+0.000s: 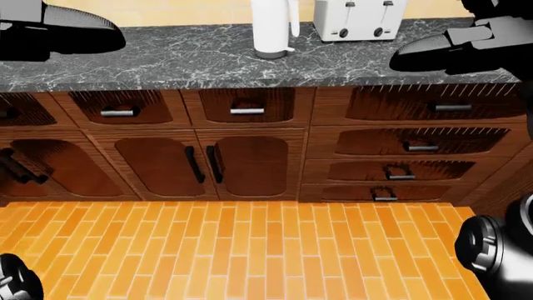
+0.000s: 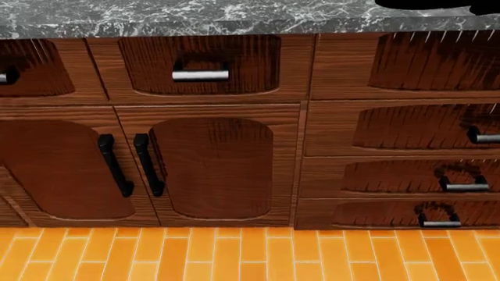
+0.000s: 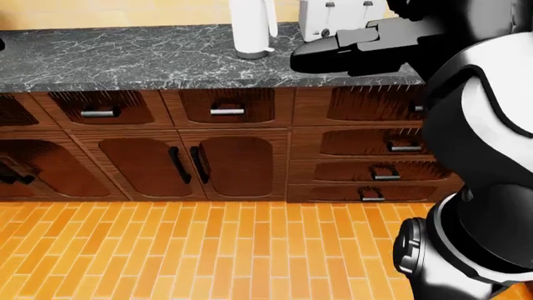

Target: Press the button to open the lid of the electric kettle.

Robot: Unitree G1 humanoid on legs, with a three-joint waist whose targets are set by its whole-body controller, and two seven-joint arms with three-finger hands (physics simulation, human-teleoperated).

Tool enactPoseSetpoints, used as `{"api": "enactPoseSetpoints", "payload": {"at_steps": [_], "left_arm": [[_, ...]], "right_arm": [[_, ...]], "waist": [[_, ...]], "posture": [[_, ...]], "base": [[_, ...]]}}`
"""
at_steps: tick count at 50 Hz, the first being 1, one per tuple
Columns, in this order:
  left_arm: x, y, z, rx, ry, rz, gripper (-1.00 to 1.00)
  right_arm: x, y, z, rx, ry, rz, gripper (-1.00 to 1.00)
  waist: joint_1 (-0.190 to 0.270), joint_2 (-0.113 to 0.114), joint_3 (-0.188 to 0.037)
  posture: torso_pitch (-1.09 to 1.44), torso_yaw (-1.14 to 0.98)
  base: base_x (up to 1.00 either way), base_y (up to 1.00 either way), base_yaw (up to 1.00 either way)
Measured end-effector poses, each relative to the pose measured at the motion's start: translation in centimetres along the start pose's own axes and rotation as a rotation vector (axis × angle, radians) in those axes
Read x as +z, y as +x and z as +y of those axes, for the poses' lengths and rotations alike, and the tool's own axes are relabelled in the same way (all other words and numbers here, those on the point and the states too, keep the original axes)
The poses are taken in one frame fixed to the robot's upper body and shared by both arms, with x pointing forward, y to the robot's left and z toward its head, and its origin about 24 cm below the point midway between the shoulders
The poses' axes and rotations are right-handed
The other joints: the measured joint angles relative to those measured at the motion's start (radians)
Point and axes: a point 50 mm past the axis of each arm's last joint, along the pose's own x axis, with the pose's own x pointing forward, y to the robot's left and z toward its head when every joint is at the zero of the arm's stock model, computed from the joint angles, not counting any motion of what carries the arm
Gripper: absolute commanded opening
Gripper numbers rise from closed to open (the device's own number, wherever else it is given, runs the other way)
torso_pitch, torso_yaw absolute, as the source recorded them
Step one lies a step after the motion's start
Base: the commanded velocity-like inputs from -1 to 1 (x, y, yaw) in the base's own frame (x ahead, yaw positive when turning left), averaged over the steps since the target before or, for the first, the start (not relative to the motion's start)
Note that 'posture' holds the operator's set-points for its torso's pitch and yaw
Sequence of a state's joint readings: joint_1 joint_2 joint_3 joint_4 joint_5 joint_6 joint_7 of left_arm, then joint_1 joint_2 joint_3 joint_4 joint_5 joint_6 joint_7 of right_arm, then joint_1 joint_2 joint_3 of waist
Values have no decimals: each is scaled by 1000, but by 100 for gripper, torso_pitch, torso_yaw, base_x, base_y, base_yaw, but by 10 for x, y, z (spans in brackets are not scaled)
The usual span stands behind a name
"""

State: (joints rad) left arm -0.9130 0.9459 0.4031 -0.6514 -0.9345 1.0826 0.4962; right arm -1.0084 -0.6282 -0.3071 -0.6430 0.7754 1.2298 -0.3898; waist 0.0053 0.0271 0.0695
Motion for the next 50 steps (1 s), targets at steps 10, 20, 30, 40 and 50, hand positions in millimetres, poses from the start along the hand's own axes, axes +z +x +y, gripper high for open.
{"api": "enactPoseSetpoints", "payload": {"at_steps": [10, 20, 30, 40, 50], "left_arm": [[-4, 1, 1, 11, 6, 36, 100], [-2, -2, -3, -12, 8, 32, 100], [-5, 0, -3, -17, 3, 45, 100], [1, 0, 5, 37, 5, 15, 100], [-2, 0, -2, -14, 4, 22, 100]], "right_arm": [[-4, 1, 8, 49, 1, 23, 100], [-5, 2, 3, 8, 14, 17, 100], [-7, 1, 6, 35, 11, 26, 100], [0, -2, 11, 78, 10, -12, 100], [-3, 1, 5, 31, 2, -1, 100]], "waist": [[0, 9, -9], [4, -19, 30], [-16, 14, 10], [0, -48, -4], [-7, -20, 3]], "posture": [[0, 0], [0, 0], [0, 0], [0, 0], [0, 0]], "base": [[0, 0, 20], [0, 0, 3], [7, 0, 0], [20, 0, 0], [21, 0, 0]]}}
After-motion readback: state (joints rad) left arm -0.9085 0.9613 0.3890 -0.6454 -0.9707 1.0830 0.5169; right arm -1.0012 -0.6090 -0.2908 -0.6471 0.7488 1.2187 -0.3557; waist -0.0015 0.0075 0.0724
